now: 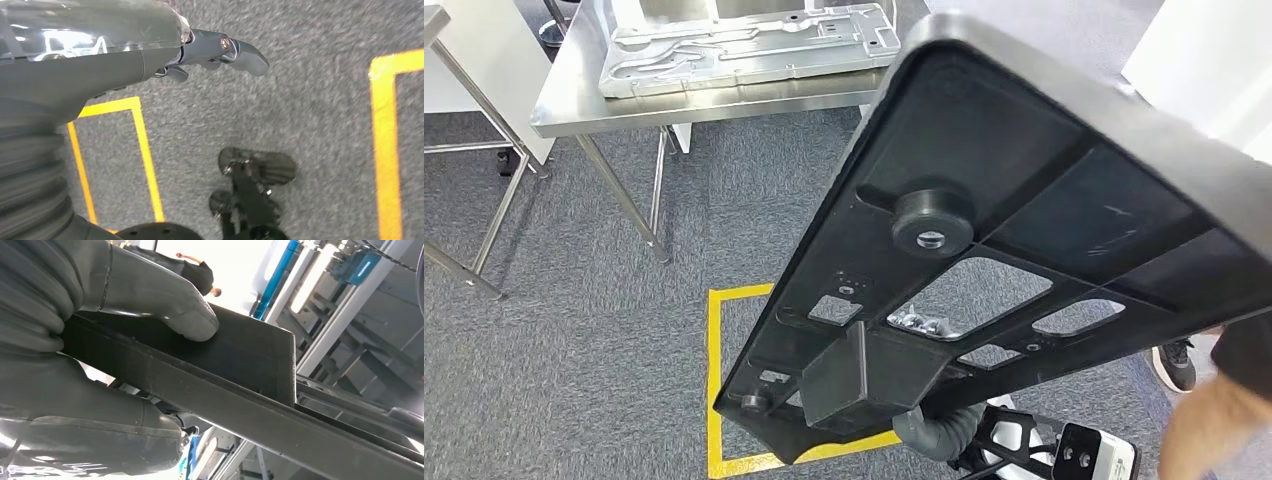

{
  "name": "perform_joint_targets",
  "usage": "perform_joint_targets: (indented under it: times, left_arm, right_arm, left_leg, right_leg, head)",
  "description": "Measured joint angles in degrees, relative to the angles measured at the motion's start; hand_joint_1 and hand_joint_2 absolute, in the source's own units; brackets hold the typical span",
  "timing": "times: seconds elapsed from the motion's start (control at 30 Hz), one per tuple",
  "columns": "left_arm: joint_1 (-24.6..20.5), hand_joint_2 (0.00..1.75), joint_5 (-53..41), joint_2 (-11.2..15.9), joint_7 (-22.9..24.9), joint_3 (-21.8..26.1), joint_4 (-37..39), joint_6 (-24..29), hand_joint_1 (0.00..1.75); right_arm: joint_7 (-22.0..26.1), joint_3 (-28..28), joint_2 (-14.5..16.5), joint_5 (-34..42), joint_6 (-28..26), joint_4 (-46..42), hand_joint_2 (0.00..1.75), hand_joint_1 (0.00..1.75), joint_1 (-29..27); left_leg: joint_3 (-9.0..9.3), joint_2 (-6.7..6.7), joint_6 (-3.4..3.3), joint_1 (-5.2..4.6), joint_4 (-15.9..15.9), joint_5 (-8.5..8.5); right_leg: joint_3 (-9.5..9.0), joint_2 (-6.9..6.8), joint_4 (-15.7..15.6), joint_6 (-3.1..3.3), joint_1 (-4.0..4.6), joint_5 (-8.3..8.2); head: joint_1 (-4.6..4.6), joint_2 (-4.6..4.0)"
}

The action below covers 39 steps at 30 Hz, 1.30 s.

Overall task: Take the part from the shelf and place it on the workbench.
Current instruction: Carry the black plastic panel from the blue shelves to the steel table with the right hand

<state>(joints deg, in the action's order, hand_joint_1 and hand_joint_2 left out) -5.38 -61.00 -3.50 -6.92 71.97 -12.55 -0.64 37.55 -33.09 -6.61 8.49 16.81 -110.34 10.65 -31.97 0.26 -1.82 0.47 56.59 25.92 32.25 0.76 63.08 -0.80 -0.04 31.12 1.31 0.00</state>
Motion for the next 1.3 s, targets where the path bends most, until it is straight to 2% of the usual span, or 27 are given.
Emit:
perform_joint_targets:
  times: [0.07,0.1,0.13,0.17,0.23,0.27,0.3,0.33,0.43,0.5,0.6,0.63,0.67,0.7,0.77,0.8,0.83,0.9,0.97,1.0,1.07,1.1,1.13,1.17,1.2,1.27,1.3]
  left_arm:
    - [0.0,1.75,0.0,0.0,-0.1,0.0,0.0,0.0,0.0]
    - [0.0,1.75,0.0,0.0,-0.1,0.0,0.0,0.0,0.0]
    - [0.1,1.75,0.0,0.0,-0.1,0.0,0.0,0.0,0.0]
    - [0.1,1.75,0.0,0.0,-0.1,0.0,0.0,-0.1,0.0]
    - [0.1,1.75,0.0,-0.1,-0.1,0.0,0.0,-0.1,0.0]
    - [0.1,1.75,0.0,-0.1,-0.1,0.0,0.0,-0.1,0.0]
    - [0.0,1.75,0.0,-0.1,-0.1,-0.1,0.0,-0.1,0.0]
    - [0.0,1.75,0.0,-0.1,-0.1,-0.1,0.0,-0.1,0.0]
    - [-0.1,1.75,0.1,0.0,-0.1,-0.1,0.0,-0.1,0.0]
    - [-0.1,1.75,0.1,0.0,-0.2,-0.1,0.0,-0.2,0.0]
    - [0.0,1.75,0.3,0.0,-0.2,-0.1,0.0,-0.2,0.0]
    - [0.1,1.75,0.3,0.0,-0.2,-0.1,0.0,-0.2,0.0]
    - [0.2,1.75,0.4,0.0,-0.2,-0.1,0.0,-0.2,0.0]
    - [0.2,1.75,0.5,0.0,-0.2,-0.1,0.0,-0.2,0.0]
    - [0.3,1.75,0.7,0.0,-0.2,-0.1,0.0,-0.2,0.0]
    - [0.2,1.75,0.8,0.0,-0.1,-0.1,0.0,-0.1,0.0]
    - [0.1,1.75,0.9,0.0,-0.1,0.0,0.0,-0.1,0.0]
    - [0.1,1.75,1.0,0.0,-0.1,0.0,0.0,0.0,0.0]
    - [0.2,1.75,1.0,-0.1,0.0,0.0,0.0,0.0,0.0]
    - [0.1,1.75,1.1,-0.1,0.0,0.0,0.0,0.0,0.0]
    - [-0.1,1.75,1.2,-0.2,0.0,0.0,0.0,0.0,0.0]
    - [-0.1,1.75,1.3,-0.2,0.0,0.0,0.0,0.0,0.0]
    - [-0.1,1.75,1.4,-0.2,0.0,0.0,0.0,0.0,0.0]
    - [-0.1,1.75,1.5,-0.2,0.0,0.1,0.0,0.0,0.0]
    - [0.0,1.75,1.6,-0.2,0.0,0.1,0.0,0.0,0.0]
    - [0.0,1.75,1.7,-0.3,0.0,0.2,0.0,0.0,0.0]
    - [0.0,1.75,1.8,-0.3,0.0,0.2,0.0,0.0,0.0]
  right_arm:
    - [0.0,0.3,-0.1,-0.2,-0.4,0.0,1.75,1.75,-0.3]
    - [0.0,0.4,-0.1,-0.2,-0.5,0.0,1.75,1.75,-0.5]
    - [0.0,0.4,-0.2,-0.3,-0.5,0.0,1.75,1.75,-0.7]
    - [0.0,0.5,-0.2,-0.3,-0.5,0.0,1.75,1.75,-0.8]
    - [0.0,0.6,-0.3,-0.4,-0.5,0.0,1.75,1.75,-0.8]
    - [0.0,0.6,-0.3,-0.6,-0.6,0.0,1.75,1.75,-0.8]
    - [0.0,0.7,-0.4,-1.1,-0.8,0.0,1.75,1.75,-0.8]
    - [0.0,0.7,-0.4,-1.6,-1.1,0.0,1.75,1.75,-0.8]
    - [0.0,0.7,-0.7,-2.8,-2.1,0.0,1.75,1.75,-0.8]
    - [0.0,0.7,-0.9,-3.0,-2.5,0.0,1.75,1.75,-0.5]
    - [0.0,0.7,-1.4,-2.5,-2.4,0.3,1.75,1.75,-0.3]
    - [0.0,0.7,-1.6,-2.0,-2.2,0.5,1.75,1.75,-0.2]
    - [0.0,0.7,-1.9,-1.4,-1.8,0.7,1.75,1.75,-0.1]
    - [0.0,0.7,-2.0,-0.9,-1.5,0.8,1.75,1.75,0.0]
    - [0.0,0.7,-2.1,-0.3,-1.1,1.0,1.75,1.75,0.3]
    - [0.0,0.7,-2.0,-0.2,-1.0,1.0,1.75,1.75,0.4]
    - [0.0,0.7,-2.0,-0.2,-0.9,1.0,1.75,1.75,0.5]
    - [0.0,0.6,-1.8,-0.2,-0.7,1.0,1.75,1.75,0.7]
    - [0.0,0.6,-1.7,-0.2,-0.6,0.9,1.75,1.75,0.9]
    - [0.0,0.6,-1.7,-0.2,-0.5,0.8,1.75,1.75,1.0]
    - [0.0,0.5,-1.7,-0.2,-0.5,0.7,1.75,1.75,1.2]
    - [0.0,0.5,-1.7,-0.2,-0.4,0.6,1.75,1.75,1.3]
    - [0.0,0.5,-1.7,-0.2,-0.4,0.7,1.75,1.75,1.2]
    - [0.0,0.5,-1.7,-0.2,-0.4,0.7,1.75,1.75,1.3]
    - [0.0,0.5,-1.7,-0.1,-0.3,0.8,1.75,1.75,1.3]
    - [0.0,0.5,-1.7,0.1,-0.2,0.9,1.75,1.75,1.6]
    - [0.0,0.5,-1.7,0.3,-0.2,1.0,1.75,1.75,1.8]
  left_leg:
    - [0.39,0.02,-0.13,0.02,0.0,0.42]
    - [0.61,0.02,-0.07,0.04,0.0,0.69]
    - [0.92,0.01,0.04,0.08,0.0,0.99]
    - [1.4,0.01,0.19,0.14,0.0,1.36]
    - [2.5,0.0,0.65,0.28,0.0,2.21]
    - [2.87,-0.11,0.97,0.28,0.0,2.58]
    - [2.98,-0.19,1.35,0.27,0.0,2.85]
    - [3.0,-0.27,1.72,0.2,0.1,3.01]
    - [3.19,-0.35,2.52,0.25,0.8,3.44]
    - [1.29,-0.34,2.85,0.4,4.8,4.97]
    - [-5.49,-0.32,3.11,0.42,15.6,8.74]
    - [-7.15,-0.32,3.06,0.41,17.3,9.0]
    - [-7.94,-0.32,2.94,0.4,17.3,8.24]
    - [-7.62,-0.31,2.71,0.37,15.1,6.13]
    - [-5.27,-0.09,2.0,0.1,7.6,0.98]
    - [-4.24,0.06,1.67,-0.13,4.5,-0.25]
    - [-3.65,0.21,1.41,-0.35,2.8,-0.73]
    - [-3.42,0.24,1.09,-0.6,2.1,-0.36]
    - [-2.86,0.03,0.66,-0.29,1.7,-0.85]
    - [-2.52,-0.07,0.41,-0.1,1.4,-0.84]
    - [-1.92,-0.27,-0.06,0.09,1.1,-0.6]
    - [-1.74,-0.38,-0.18,0.08,1.1,-0.37]
    - [-1.51,-0.52,-0.22,0.07,1.1,-0.09]
    - [-1.16,-0.66,-0.2,0.07,1.1,0.22]
    - [-0.66,-0.83,-0.13,0.07,1.1,0.59]
    - [0.5,-1.15,0.16,0.09,1.1,1.45]
    - [0.9,-1.3,0.42,0.01,1.2,1.85]
  right_leg:
    - [4.5,-0.11,7.1,-0.54,-0.33,2.94]
    - [6.51,-0.15,9.6,-0.77,-0.52,3.48]
    - [7.68,-0.24,10.4,-0.95,-0.7,2.88]
    - [7.7,-0.36,8.9,-1.07,-0.86,1.01]
    - [5.26,-0.69,1.7,-1.12,-1.1,-4.33]
    - [4.08,-0.76,-1.7,-1.04,-1.0,-5.72]
    - [3.38,-0.77,-3.8,-0.73,-0.89,-6.48]
    - [3.19,-0.76,-4.7,-0.33,-0.75,-6.32]
    - [2.66,-1.0,-5.2,1.04,-0.65,-5.95]
    - [1.72,-1.49,-5.4,1.8,-0.66,-5.48]
    - [0.73,-2.12,-5.4,2.38,-0.33,-4.59]
    - [0.36,-2.19,-5.4,2.4,-0.2,-4.27]
    - [-0.08,-2.23,-5.4,2.39,-0.09,-3.93]
    - [-0.63,-2.24,-5.4,2.34,0.02,-3.55]
    - [-1.83,-2.34,-5.4,2.18,0.23,-2.74]
    - [-2.16,-2.38,-5.4,2.0,0.3,-2.42]
    - [-2.29,-2.38,-5.4,1.73,0.34,-2.16]
    - [-2.36,-2.37,-5.5,1.07,0.34,-1.75]
    - [-2.61,-2.2,-5.2,0.43,0.4,-1.07]
    - [-2.16,-1.9,-3.9,0.16,0.36,-0.27]
    - [1.12,-1.18,2.4,-0.32,0.06,2.6]
    - [3.66,-1.04,6.5,-0.5,-0.08,4.05]
    - [5.99,-1.0,9.8,-0.67,-0.21,4.71]
    - [7.47,-0.99,11.2,-0.78,-0.32,4.14]
    - [7.76,-0.99,10.2,-0.82,-0.41,2.29]
    - [5.44,-0.9,3.0,-0.62,-0.57,-3.25]
    - [4.0,-0.81,-0.7,-0.41,-0.51,-5.11]
  head:
    - [0.01,0.0]
    - [0.0,0.0]
    - [0.0,0.0]
    - [0.0,0.0]
    - [-0.01,0.0]
    - [-0.01,0.0]
    - [-0.01,0.0]
    - [0.0,0.0]
    - [0.0,0.0]
    - [0.0,0.0]
    - [0.01,0.0]
    - [0.01,0.0]
    - [0.01,0.0]
    - [0.01,0.0]
    - [0.0,0.0]
    - [0.01,0.0]
    - [0.01,0.0]
    - [0.02,0.0]
    - [0.01,0.0]
    - [0.01,0.0]
    - [0.01,0.0]
    - [0.01,0.0]
    - [0.01,0.0]
    - [0.01,0.0]
    - [0.01,0.0]
    - [0.0,0.0]
    - [0.0,0.0]
